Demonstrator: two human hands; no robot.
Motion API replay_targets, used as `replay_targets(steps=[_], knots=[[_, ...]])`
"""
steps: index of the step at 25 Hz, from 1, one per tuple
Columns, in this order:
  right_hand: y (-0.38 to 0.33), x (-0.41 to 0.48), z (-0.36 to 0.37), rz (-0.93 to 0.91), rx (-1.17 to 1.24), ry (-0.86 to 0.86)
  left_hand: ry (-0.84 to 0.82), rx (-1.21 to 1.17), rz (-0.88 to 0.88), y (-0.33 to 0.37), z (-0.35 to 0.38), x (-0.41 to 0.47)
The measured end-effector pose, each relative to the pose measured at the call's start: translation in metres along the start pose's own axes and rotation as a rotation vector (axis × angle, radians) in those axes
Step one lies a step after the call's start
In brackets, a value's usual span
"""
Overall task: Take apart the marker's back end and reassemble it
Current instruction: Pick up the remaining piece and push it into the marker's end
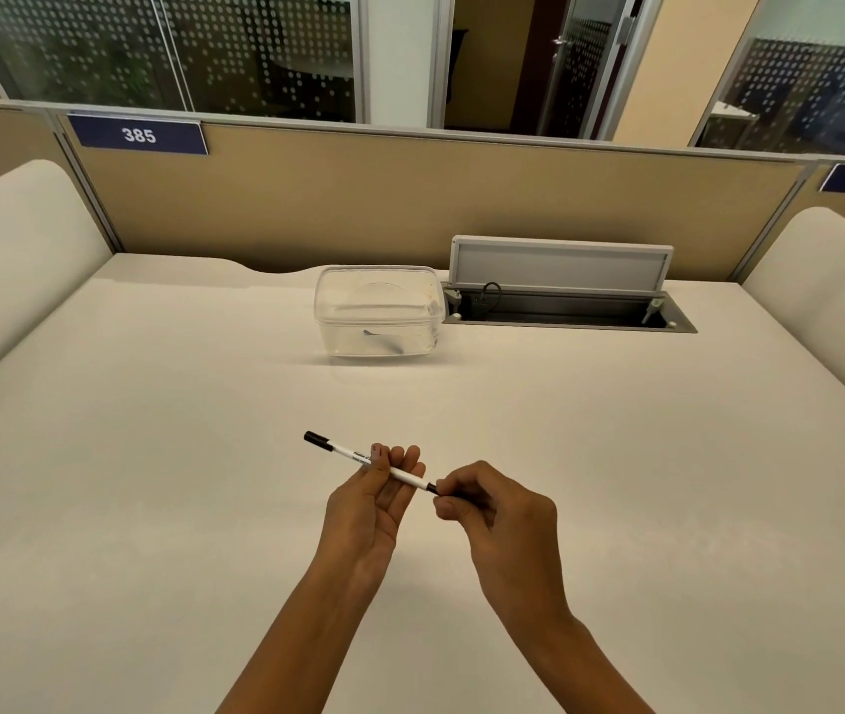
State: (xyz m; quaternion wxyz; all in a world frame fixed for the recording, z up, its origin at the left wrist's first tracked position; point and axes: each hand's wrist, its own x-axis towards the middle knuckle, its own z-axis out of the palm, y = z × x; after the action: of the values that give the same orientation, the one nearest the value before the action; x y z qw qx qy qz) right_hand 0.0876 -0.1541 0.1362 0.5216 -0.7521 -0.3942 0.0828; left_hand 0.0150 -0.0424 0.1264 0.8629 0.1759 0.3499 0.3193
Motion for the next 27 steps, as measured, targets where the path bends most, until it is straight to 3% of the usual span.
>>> replay_targets(steps=[4,17,23,27], knots=[[-0.007,0.003,-0.003,0.159,0.122,0.002,-0.016,0.030,-0.051,-0.006,0.003,-0.003],[-0.001,0.001,-0.001,0.244,0.122,0.046,-0.032,0.095,0.040,-0.005,0.010,-0.005],[-0.005,0.005,0.000,0.453,0.343,0.026,-0.040,0.160,0.103,-0.004,0.013,-0.006],[-0.010,0.004,-0.003,0.656,0.641,0.020,-0.047,0.157,0.099,-0.006,0.014,-0.007]])
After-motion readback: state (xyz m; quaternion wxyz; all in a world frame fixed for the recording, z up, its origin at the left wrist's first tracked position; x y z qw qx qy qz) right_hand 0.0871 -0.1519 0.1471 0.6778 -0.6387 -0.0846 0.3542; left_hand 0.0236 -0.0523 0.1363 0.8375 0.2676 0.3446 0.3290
